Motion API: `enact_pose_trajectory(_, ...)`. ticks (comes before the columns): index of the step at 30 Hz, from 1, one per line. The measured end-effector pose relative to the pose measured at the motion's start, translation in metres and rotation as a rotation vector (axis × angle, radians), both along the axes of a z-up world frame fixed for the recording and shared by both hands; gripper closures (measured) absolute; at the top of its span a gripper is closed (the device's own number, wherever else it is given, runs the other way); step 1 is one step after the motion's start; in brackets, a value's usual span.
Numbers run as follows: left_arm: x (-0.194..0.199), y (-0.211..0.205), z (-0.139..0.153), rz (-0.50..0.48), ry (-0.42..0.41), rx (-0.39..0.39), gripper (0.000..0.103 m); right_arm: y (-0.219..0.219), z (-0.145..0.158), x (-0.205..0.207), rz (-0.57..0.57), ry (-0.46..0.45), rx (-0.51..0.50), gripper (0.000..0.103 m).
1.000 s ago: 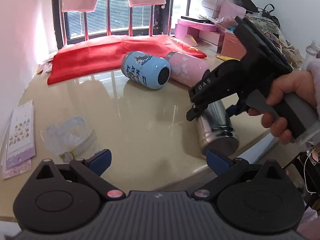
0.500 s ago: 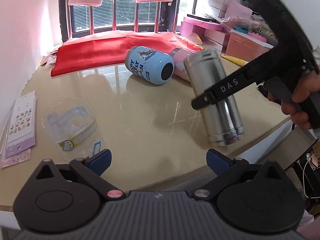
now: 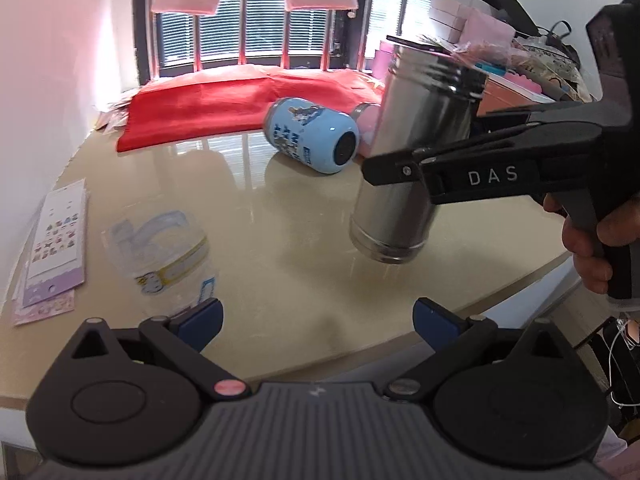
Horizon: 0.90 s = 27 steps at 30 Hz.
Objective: Flip cup upright
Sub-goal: 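Lower the upright silver tumbler onto the table with the right gripper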
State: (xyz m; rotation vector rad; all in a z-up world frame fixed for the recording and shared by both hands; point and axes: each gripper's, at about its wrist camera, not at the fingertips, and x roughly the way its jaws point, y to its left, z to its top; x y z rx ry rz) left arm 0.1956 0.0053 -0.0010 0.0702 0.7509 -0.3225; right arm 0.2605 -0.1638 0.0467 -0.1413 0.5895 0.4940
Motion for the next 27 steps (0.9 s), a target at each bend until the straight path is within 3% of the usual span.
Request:
enact_pose_trajectory(4, -0.009, 0.007, 0.000, 0.035, -0.004, 0.005, 0.000, 0.022, 0.002, -0.002, 0.083, -0.065, -0.018, 0.040)
enact_pose_trajectory(9, -0.017, 0.016, -0.003, 0.066, 0.001, 0.018, 0.000, 0.037, -0.009, 0.005, 0.122, -0.079, -0.003, 0.040)
enact_pose_trajectory(18, -0.026, 0.022, -0.005, 0.098, 0.000, 0.039, 0.000, 0.049, -0.044, 0.003, 0.166, -0.059, -0.027, 0.040)
enact_pose_trajectory(25, -0.032, 0.022, 0.000, 0.116, -0.019, 0.036, 0.000, 0.047, -0.044, 0.008, 0.192, -0.045, -0.018, 0.040)
enact_pose_trajectory(27, -0.036, 0.019, 0.002, 0.123, -0.021, 0.040, 0.000, 0.042, -0.043, 0.009, 0.179, -0.031, 0.010, 0.031)
